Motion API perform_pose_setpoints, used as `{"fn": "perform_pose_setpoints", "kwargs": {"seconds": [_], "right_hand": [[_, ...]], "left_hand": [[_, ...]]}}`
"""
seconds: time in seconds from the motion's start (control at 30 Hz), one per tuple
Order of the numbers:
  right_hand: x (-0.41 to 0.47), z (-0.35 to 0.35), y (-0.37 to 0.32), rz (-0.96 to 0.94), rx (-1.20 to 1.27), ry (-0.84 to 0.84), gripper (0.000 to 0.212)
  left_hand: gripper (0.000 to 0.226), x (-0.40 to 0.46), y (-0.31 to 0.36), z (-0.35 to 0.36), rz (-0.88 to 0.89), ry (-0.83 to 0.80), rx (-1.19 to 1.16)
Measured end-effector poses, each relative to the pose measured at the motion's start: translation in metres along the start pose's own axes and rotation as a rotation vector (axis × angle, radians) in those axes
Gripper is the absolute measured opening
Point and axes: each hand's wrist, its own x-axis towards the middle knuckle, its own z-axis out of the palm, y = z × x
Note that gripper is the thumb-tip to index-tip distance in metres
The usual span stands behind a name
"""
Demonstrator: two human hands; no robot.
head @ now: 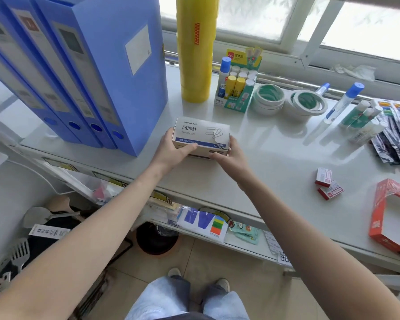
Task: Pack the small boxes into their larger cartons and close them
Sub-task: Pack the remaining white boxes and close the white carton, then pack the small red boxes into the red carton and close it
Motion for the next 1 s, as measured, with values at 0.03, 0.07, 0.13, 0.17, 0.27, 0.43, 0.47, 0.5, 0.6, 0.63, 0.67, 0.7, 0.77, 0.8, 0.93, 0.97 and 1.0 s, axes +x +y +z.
{"fn": "perform_pose_setpoints", "kwargs": {"seconds": [0.03, 0.07, 0.13, 0.17, 0.27, 0.43, 0.47, 0.5, 0.6, 0.63, 0.67, 0.7, 0.77, 0.8, 0.93, 0.97, 1.0], "right_hand": [[0.005, 0.005, -0.001, 0.001, -0.001, 0.007, 0.051], [0.009, 0.010, -0.003, 0.003, -0.008, 0.016, 0.052], [0.017, 0.019, -0.005, 0.003, -0.019, 0.031, 0.053], [0.020, 0.022, -0.006, -0.002, -0.015, 0.034, 0.052], [0.024, 0.029, -0.010, -0.022, -0.018, 0.038, 0.052], [0.025, 0.032, -0.011, -0.017, -0.045, 0.032, 0.052], [0.024, 0.031, -0.013, -0.012, -0.059, 0.037, 0.050], [0.023, 0.030, -0.013, -0.006, -0.076, 0.042, 0.049], [0.019, 0.022, -0.012, 0.019, -0.158, 0.072, 0.061], [0.018, 0.018, -0.012, 0.019, -0.189, 0.093, 0.069], [0.014, 0.013, -0.012, 0.018, -0.214, 0.114, 0.073], [0.010, 0.007, -0.011, 0.008, -0.233, 0.138, 0.074], [0.001, -0.008, -0.011, -0.007, -0.267, 0.191, 0.070], [-0.005, -0.017, -0.010, -0.012, -0.283, 0.216, 0.067], [-0.027, -0.060, -0.002, -0.031, -0.338, 0.310, 0.059], [-0.031, -0.072, 0.002, -0.026, -0.349, 0.338, 0.057], [-0.035, -0.085, 0.006, -0.021, -0.361, 0.361, 0.056]], "left_hand": [[0.050, 0.006, 0.000, -0.005, -0.006, 0.006, 0.008], [0.050, 0.011, 0.000, -0.009, -0.011, 0.005, 0.008], [0.055, 0.019, -0.003, -0.018, -0.018, -0.010, 0.002], [0.059, 0.021, -0.004, -0.021, -0.025, -0.016, 0.011], [0.055, 0.025, -0.007, -0.027, -0.035, -0.012, -0.002], [0.057, 0.026, -0.007, -0.030, -0.025, -0.045, 0.028], [0.067, 0.026, -0.006, -0.029, -0.019, -0.041, 0.055], [0.081, 0.025, -0.005, -0.028, -0.018, -0.029, 0.094], [0.100, 0.019, 0.006, -0.020, 0.086, 0.054, 0.257], [0.097, 0.016, 0.013, -0.015, 0.154, 0.074, 0.300], [0.095, 0.014, 0.018, -0.010, 0.221, 0.074, 0.329], [0.093, 0.009, 0.026, -0.003, 0.279, 0.064, 0.347], [0.092, 0.002, 0.037, 0.013, 0.385, 0.025, 0.351], [0.091, -0.001, 0.041, 0.022, 0.428, -0.007, 0.346], [0.083, -0.008, 0.051, 0.059, 0.543, -0.169, 0.373], [0.080, -0.010, 0.054, 0.069, 0.552, -0.212, 0.386], [0.078, -0.013, 0.055, 0.080, 0.548, -0.259, 0.396]]}}
